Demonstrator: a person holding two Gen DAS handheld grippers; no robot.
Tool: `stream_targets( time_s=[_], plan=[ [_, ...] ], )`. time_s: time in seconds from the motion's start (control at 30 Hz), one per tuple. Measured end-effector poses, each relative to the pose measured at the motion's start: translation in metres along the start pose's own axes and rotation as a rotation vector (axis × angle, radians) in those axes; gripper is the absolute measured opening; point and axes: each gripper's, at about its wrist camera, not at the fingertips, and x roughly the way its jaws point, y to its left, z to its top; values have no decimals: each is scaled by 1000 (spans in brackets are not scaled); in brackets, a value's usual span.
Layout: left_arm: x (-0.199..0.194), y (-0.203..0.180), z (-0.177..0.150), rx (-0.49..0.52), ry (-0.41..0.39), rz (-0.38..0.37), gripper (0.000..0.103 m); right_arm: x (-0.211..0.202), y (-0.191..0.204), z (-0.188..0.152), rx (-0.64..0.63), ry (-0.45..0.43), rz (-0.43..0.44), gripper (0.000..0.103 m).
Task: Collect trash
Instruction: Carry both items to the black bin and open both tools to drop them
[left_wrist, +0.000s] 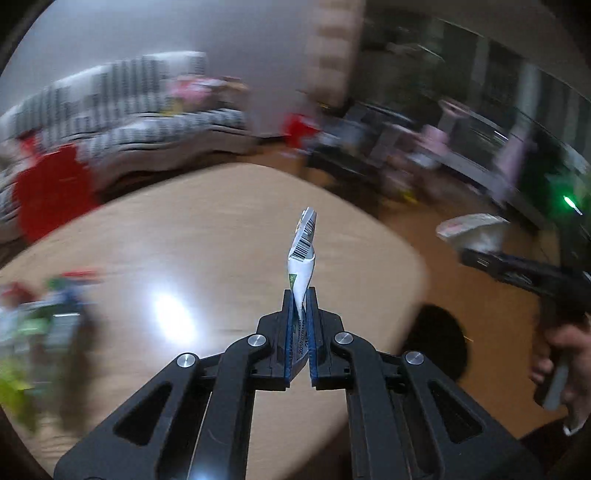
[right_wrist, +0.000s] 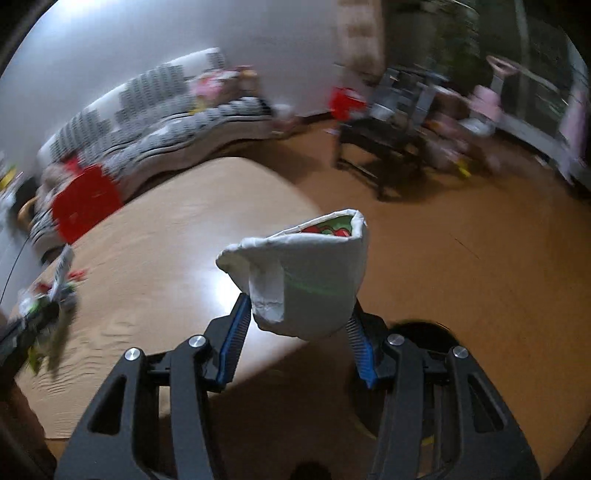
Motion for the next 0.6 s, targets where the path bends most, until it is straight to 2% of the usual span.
stream_targets(
  time_s=[0.13, 0.23, 0.3, 0.4, 0.6],
  plan=[
    [56, -97, -15, 90, 90, -176, 6, 16, -94, -22, 179, 123, -26, 51],
    [89, -156, -36, 159, 147, -259, 6, 29, -137, -36, 240, 185, -47, 51],
    [110, -181, -49, 185, 185, -289, 6, 35, -156, -42, 273, 209, -49, 51],
    [140, -203, -67, 186, 246, -324, 6, 43, -173, -53, 309, 249, -44, 51],
    [173, -213, -68, 158, 296, -338, 6, 48, -168, -54, 304, 256, -45, 50]
  ],
)
